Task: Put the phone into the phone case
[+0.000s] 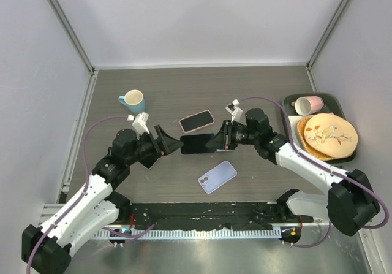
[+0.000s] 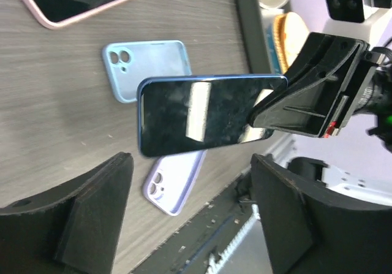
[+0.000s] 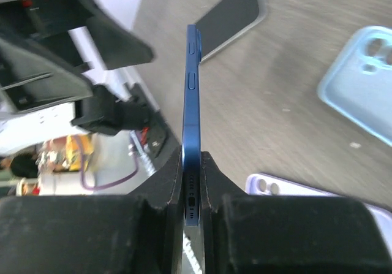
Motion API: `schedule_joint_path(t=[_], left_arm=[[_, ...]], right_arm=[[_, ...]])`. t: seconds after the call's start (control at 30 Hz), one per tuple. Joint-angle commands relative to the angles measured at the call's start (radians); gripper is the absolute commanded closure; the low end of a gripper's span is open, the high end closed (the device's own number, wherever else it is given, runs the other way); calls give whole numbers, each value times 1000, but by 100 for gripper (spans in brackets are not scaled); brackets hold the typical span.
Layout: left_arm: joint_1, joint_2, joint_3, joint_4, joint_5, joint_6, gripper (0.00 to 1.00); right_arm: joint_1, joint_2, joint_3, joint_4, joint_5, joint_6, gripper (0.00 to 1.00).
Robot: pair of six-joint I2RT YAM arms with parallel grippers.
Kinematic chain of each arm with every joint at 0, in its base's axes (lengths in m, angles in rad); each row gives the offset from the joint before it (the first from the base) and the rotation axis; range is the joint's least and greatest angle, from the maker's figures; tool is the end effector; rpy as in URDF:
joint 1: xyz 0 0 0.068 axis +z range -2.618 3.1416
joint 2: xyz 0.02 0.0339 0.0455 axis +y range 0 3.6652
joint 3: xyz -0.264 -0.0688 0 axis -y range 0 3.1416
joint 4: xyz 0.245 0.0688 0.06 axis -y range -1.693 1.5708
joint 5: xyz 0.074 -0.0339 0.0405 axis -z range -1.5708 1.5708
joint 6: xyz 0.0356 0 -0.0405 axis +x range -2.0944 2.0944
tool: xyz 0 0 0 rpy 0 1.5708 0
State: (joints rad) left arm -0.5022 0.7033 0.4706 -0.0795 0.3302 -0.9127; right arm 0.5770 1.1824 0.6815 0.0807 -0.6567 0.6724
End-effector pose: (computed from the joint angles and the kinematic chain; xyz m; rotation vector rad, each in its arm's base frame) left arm 0.1464 -0.0936 0.2531 -0.1753 2.0685 -1.2360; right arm 0.2036 0.1584 0.2511 -0.3722 2.1720 1.4107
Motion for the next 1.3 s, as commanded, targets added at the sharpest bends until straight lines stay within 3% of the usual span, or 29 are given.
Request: schedule_joint_path(t=[0.0, 0.13, 0.43, 0.6, 0.67, 0.8, 0.9, 0.93, 1.03, 1.27], left_arm=[[-7, 137, 120, -170, -115, 119, 13], [-78, 307, 259, -247, -273, 178, 11], [-177, 835, 539, -275, -361, 239, 31], [-245, 1012, 663, -281, -405, 252, 35], [-265, 1071, 691, -290, -453, 255, 41], [-283, 1133, 724, -327, -528, 252, 45], [-285, 1167, 731, -330, -525, 248, 63], [-285, 1167, 726, -329, -522, 244, 76], [-285, 1139, 695, -306, -508, 238, 98], [-285, 1012, 620, -391, -580, 180, 100]], right_arm=[[-80, -50, 53, -145, 141, -73, 99], [-160, -81, 70, -257, 198, -144, 99], [-287, -127, 79, -363, 218, -197, 99], [-296, -107, 79, -368, 209, -203, 99], [-301, -101, 78, -371, 206, -206, 99], [-304, -104, 75, -371, 200, -208, 99], [-307, -99, 78, -371, 192, -211, 99], [-309, -96, 79, -369, 190, -211, 99], [-307, -93, 79, -372, 181, -211, 99], [-307, -92, 59, -345, 120, -191, 99]])
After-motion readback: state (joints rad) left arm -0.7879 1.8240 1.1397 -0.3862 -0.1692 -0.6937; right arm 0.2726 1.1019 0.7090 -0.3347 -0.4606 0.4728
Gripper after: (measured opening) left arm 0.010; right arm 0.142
